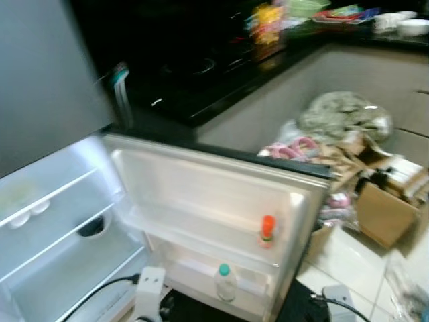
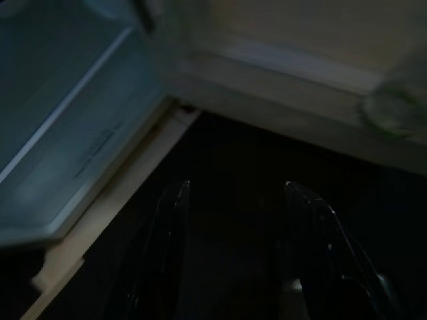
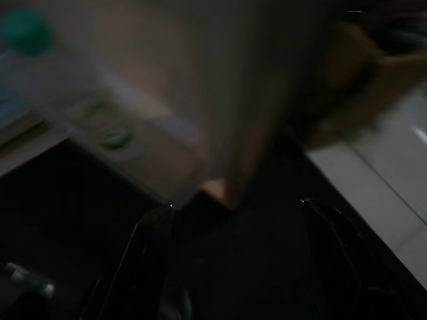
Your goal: Restocking fridge
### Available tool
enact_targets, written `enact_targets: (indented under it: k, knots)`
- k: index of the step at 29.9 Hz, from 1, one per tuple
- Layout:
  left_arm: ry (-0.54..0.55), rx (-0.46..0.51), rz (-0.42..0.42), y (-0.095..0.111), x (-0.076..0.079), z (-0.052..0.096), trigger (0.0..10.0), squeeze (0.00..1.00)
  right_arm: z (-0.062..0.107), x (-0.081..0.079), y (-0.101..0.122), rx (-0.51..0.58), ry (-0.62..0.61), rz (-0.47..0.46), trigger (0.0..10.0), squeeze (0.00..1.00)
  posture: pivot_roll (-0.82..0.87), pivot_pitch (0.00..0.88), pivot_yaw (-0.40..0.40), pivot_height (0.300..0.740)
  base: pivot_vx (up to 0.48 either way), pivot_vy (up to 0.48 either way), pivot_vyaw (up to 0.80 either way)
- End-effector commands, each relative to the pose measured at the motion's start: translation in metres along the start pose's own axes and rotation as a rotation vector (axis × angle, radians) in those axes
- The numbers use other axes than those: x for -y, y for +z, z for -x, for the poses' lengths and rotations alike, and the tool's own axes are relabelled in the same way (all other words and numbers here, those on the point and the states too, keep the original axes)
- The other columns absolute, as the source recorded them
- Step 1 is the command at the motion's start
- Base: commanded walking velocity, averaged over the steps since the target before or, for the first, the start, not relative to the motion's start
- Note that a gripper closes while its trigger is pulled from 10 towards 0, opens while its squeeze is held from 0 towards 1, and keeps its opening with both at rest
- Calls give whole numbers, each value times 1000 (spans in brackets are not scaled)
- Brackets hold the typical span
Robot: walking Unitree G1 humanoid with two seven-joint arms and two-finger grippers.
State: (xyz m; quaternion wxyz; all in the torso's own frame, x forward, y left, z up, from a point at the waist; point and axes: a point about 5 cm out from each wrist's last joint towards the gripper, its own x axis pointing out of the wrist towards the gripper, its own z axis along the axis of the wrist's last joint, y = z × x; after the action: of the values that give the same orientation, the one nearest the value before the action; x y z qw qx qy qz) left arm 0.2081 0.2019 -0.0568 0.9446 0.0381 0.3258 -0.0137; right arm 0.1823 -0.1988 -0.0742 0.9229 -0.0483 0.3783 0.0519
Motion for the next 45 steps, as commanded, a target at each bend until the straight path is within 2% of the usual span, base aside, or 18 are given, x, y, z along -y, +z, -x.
enact_targets:
  k: [1, 2, 4, 9, 29, 35, 45]
  knots:
    - [-6, -30, 10, -10, 1, 4, 10000, 0, 3, 3, -7, -17, -23, -11, 10000, 0, -51, 20, 14, 740, 0, 0, 431]
    - [-8, -30, 8, -10, 1, 3, 10000, 0, 3, 5, -8, -21, -47, -50, 10000, 0, -51, 20, 14, 740, 0, 0, 0]
    - [-13, -28, 2, -9, 2, 3, 10000, 0, 4, 8, -9, -24, -68, -66, 10000, 0, -51, 20, 14, 740, 0, 0, 0]
    - [-33, -20, -4, -9, 4, 3, 10000, 0, 4, 8, -9, -21, -59, -48, 10000, 0, -53, 23, 18, 740, 0, 0, 0]
    - [-31, -25, 10, -9, 2, 3, 10000, 0, 4, 7, -6, -5, -55, -48, 10000, 0, -53, 16, 20, 740, 0, -277, 0]
    - [-11, -25, 38, -11, -1, 4, 10000, 0, 4, 6, -7, -6, -52, -50, 10000, 0, -53, 21, 18, 740, 0, 0, 0]
    - [-9, -46, 34, -13, -1, 4, 10000, 0, 4, 9, -7, -20, -62, -44, 10000, 0, -53, 22, 19, 740, 0, 0, 0]
